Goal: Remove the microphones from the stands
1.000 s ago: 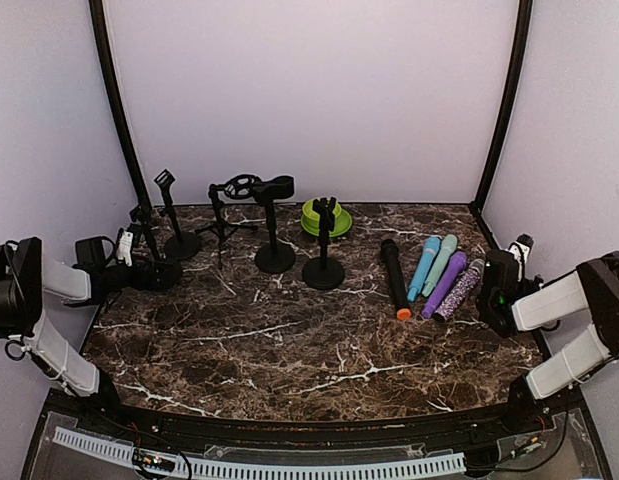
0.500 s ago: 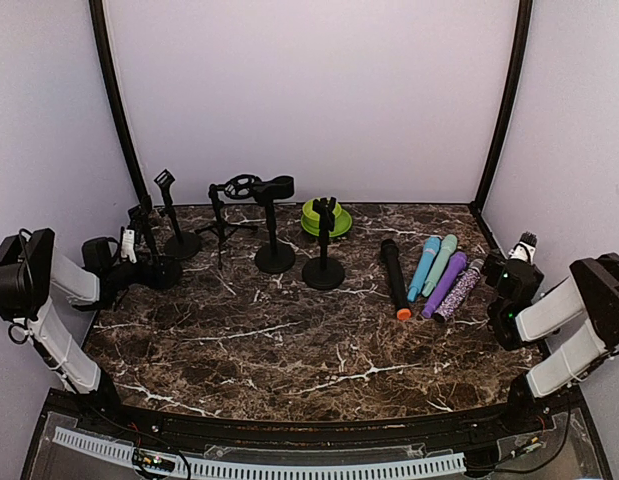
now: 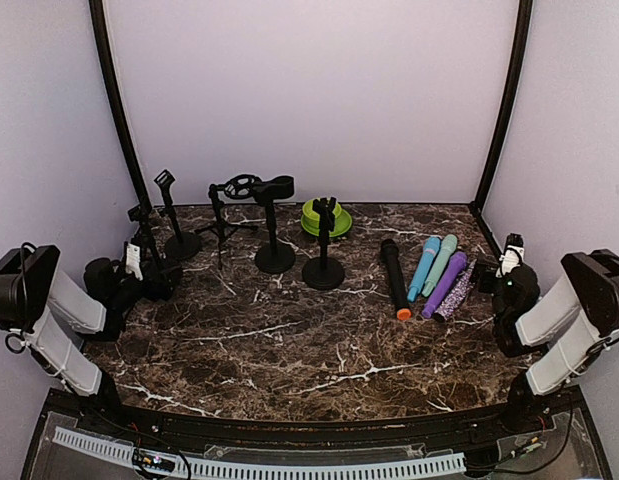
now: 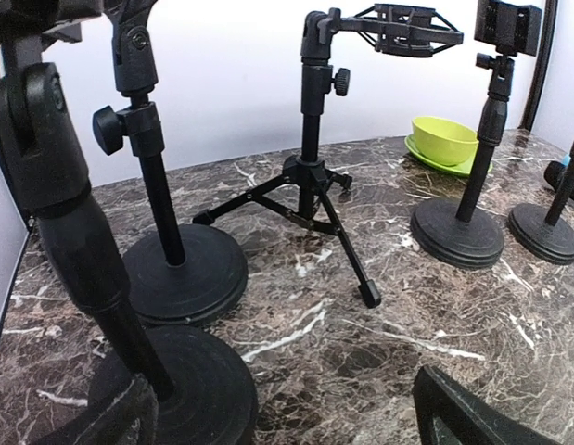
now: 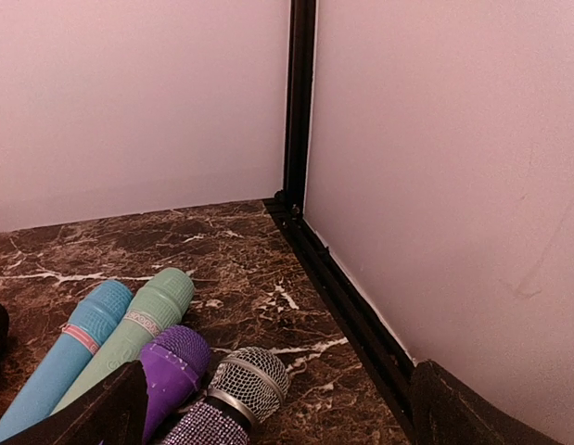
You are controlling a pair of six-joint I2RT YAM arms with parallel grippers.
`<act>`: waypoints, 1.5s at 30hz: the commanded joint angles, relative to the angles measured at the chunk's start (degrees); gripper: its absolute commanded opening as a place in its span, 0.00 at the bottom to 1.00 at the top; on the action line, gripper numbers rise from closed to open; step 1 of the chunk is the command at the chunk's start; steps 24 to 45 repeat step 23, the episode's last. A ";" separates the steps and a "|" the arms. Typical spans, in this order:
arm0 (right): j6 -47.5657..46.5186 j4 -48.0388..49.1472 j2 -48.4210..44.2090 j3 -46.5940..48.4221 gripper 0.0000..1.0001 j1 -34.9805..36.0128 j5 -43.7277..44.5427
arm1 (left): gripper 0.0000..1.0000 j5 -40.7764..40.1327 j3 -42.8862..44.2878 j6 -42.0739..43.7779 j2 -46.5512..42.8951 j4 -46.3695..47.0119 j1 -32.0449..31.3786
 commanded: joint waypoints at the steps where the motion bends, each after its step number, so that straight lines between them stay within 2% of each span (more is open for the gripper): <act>1: -0.49 5.15 1.07 0.75 1.00 -0.38 -1.90 | 0.99 -2.97 -0.63 1.23 -0.25 5.82 -0.45; 5: -0.03 2.46 0.58 1.47 1.00 -0.46 -1.39 | 0.99 -2.84 -1.34 0.93 0.88 9.33 -0.46; 45: 0.26 2.18 0.58 1.70 1.00 -0.69 -1.19 | 0.99 -3.71 -0.95 1.92 0.45 7.74 -1.23</act>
